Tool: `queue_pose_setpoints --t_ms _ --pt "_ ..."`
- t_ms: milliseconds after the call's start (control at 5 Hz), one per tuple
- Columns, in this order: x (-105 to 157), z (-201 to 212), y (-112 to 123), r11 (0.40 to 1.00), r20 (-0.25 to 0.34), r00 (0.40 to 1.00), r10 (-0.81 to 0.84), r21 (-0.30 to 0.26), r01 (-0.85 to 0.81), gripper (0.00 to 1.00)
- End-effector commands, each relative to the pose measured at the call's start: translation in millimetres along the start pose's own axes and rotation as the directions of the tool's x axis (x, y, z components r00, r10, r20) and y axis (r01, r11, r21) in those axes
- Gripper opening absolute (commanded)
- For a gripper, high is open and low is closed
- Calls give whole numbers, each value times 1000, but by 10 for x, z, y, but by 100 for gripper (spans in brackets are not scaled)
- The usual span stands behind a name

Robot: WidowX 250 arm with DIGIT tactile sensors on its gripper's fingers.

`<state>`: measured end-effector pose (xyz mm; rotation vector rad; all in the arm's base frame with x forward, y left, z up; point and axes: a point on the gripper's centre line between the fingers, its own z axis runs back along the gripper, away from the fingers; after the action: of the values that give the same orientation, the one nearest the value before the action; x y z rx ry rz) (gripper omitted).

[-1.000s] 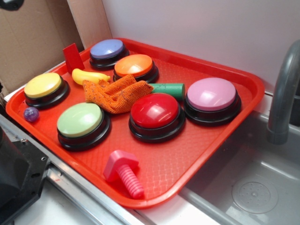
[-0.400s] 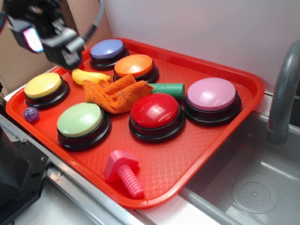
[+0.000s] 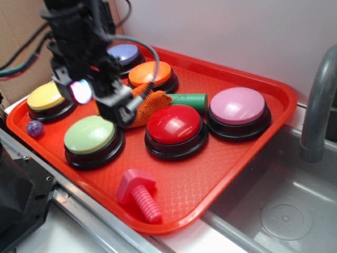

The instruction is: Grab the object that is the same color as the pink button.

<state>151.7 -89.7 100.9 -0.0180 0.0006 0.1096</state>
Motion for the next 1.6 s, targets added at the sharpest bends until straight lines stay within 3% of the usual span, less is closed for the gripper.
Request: queue_pose_setpoints --t_ms 0,600,800,1000,1400 --pt "66 -456 -319 999 -16 1000 20 -43 -21 100" --pt "43 -755 -499 998 -67 996 56 -25 -58 100" --pt "36 -776 -480 996 -63 994 90 -15 -92 57" --pt "21 -740 -453 993 -48 992 116 -4 -116 0" --pt "42 -552 -353 993 -20 993 114 36 -113 0"
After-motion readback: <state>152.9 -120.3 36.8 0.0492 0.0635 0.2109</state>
